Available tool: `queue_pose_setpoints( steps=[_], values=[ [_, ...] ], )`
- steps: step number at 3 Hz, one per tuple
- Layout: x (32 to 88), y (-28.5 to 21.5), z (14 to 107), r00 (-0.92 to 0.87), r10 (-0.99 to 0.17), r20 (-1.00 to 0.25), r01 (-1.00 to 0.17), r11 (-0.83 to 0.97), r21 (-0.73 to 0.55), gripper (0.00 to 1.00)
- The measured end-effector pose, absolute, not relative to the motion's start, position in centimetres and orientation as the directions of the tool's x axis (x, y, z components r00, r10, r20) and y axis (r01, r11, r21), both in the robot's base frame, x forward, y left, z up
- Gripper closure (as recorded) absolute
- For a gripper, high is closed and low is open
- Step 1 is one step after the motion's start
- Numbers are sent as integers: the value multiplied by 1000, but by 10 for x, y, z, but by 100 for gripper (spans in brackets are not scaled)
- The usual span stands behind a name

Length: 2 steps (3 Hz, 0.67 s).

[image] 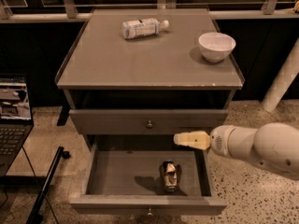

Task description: Pick orange can from middle drawer and place on counter

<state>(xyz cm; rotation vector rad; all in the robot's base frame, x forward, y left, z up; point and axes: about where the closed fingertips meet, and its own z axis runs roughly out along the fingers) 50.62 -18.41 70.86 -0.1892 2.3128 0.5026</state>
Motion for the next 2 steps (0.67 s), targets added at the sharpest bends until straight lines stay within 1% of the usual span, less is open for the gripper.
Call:
queue_pose_setpoints(
  steps=[1, 2],
  values=[
    [504, -173, 649, -759, 90, -645, -217, 898, 381, 0],
    [504, -158, 608, -786, 132, -604, -184, 883, 432, 0]
  ],
)
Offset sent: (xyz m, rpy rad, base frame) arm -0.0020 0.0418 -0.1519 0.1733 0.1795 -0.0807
